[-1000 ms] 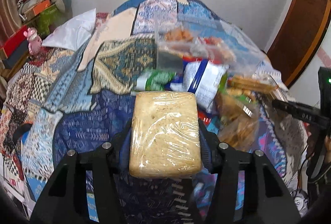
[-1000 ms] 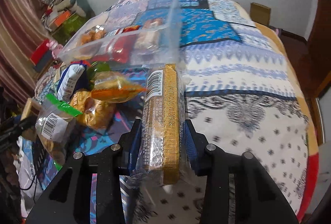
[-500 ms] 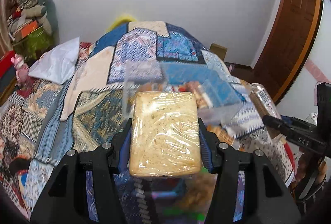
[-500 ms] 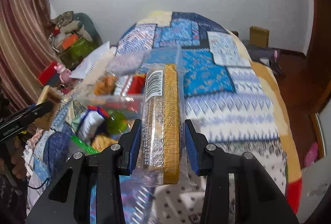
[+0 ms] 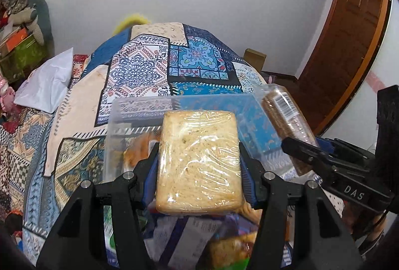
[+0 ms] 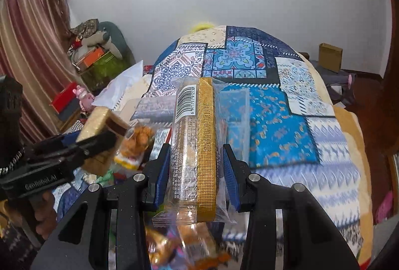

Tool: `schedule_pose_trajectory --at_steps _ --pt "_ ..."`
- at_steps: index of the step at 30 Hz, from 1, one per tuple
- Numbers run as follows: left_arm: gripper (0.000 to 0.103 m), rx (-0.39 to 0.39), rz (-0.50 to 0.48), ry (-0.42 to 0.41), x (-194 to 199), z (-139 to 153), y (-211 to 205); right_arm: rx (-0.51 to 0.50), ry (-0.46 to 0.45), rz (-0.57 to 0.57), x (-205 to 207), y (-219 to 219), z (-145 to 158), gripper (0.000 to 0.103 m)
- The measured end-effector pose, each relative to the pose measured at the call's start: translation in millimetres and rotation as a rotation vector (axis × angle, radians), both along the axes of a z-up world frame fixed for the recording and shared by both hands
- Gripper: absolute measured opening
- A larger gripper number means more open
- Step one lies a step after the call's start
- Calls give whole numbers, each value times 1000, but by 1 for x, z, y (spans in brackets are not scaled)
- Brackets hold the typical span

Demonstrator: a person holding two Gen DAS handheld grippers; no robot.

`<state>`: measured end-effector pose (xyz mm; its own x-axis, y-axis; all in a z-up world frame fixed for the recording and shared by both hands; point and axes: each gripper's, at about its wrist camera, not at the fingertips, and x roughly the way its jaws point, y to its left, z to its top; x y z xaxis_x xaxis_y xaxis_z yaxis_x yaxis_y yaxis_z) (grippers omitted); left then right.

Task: Organize snacks
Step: 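Lower the sponge cake into the box with the left tool while the right tool drops the wafer stick in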

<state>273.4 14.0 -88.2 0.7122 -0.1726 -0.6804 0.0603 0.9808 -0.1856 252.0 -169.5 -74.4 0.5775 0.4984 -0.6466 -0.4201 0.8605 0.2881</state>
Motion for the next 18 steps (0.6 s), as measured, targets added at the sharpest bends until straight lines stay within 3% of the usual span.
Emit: schedule_pose_trajectory --at_steps 8,18 --pt "56 20 -16 48 40 -22 -11 -32 26 9 27 16 -19 37" --pt "56 33 -17 91 55 -39 -11 -75 60 20 38 26 -41 37"
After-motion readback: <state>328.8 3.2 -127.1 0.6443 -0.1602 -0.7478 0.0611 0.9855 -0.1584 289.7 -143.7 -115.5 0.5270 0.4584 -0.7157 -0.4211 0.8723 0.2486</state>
